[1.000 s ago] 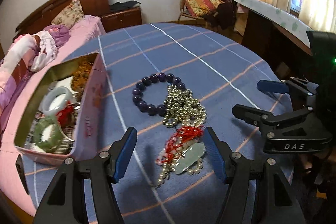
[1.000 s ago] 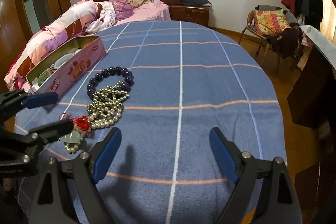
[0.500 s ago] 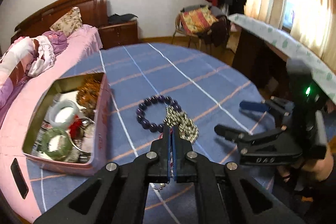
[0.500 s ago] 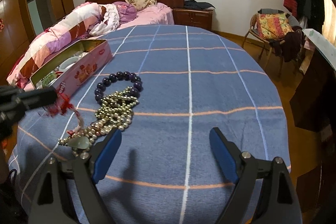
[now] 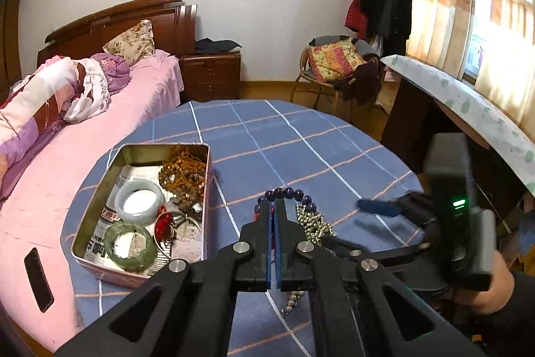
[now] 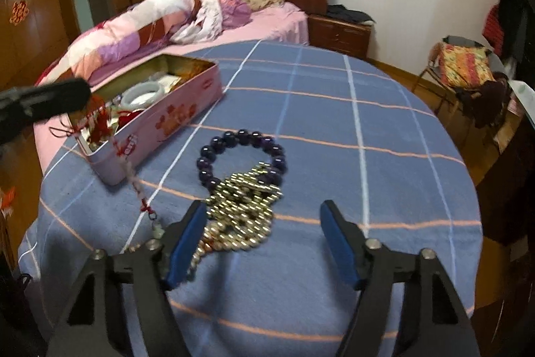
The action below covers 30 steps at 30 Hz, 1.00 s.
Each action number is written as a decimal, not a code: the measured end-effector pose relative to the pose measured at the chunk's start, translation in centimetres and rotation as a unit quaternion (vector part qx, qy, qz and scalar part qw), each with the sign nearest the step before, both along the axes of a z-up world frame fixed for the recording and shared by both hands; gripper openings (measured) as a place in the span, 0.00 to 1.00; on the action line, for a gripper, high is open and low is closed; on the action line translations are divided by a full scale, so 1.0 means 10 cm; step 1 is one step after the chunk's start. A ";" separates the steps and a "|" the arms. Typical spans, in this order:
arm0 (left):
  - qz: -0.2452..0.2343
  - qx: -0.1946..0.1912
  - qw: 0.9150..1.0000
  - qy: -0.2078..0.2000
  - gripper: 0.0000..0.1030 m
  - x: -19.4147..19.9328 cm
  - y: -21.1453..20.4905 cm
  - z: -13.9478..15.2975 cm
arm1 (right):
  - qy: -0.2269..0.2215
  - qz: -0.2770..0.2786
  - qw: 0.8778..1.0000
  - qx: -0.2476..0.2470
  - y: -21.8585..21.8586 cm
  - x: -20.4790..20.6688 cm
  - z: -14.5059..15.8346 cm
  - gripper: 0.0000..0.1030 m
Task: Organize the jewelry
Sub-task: 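Grasp the silver bead strands with the right gripper and lift them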
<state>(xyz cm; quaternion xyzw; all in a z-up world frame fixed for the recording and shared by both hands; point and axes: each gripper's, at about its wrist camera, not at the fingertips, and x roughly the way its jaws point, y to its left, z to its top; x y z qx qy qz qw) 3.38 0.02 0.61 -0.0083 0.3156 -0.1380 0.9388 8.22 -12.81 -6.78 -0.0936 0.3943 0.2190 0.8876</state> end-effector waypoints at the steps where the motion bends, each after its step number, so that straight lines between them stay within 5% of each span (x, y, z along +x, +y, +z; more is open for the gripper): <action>1: 0.000 -0.001 1.000 -0.002 0.00 -0.01 0.00 0.01 | 0.005 0.004 1.000 -0.003 0.03 0.02 -0.02 0.65; 5: -0.006 -0.008 1.000 -0.013 0.00 -0.04 0.00 0.10 | 0.023 0.013 0.999 -0.022 0.15 0.11 -0.11 0.62; 10: -0.007 -0.010 1.000 -0.017 0.00 -0.04 0.03 0.11 | 0.044 0.019 0.999 -0.016 0.13 0.16 -0.18 0.23; 12: -0.005 -0.009 1.000 -0.016 0.00 -0.03 0.04 0.11 | 0.042 0.022 0.999 -0.012 0.12 0.13 -0.16 0.18; 30: 0.000 -0.011 0.999 -0.035 0.00 -0.03 0.06 0.28 | -0.028 -0.010 0.997 0.064 -0.20 -0.05 0.39 0.12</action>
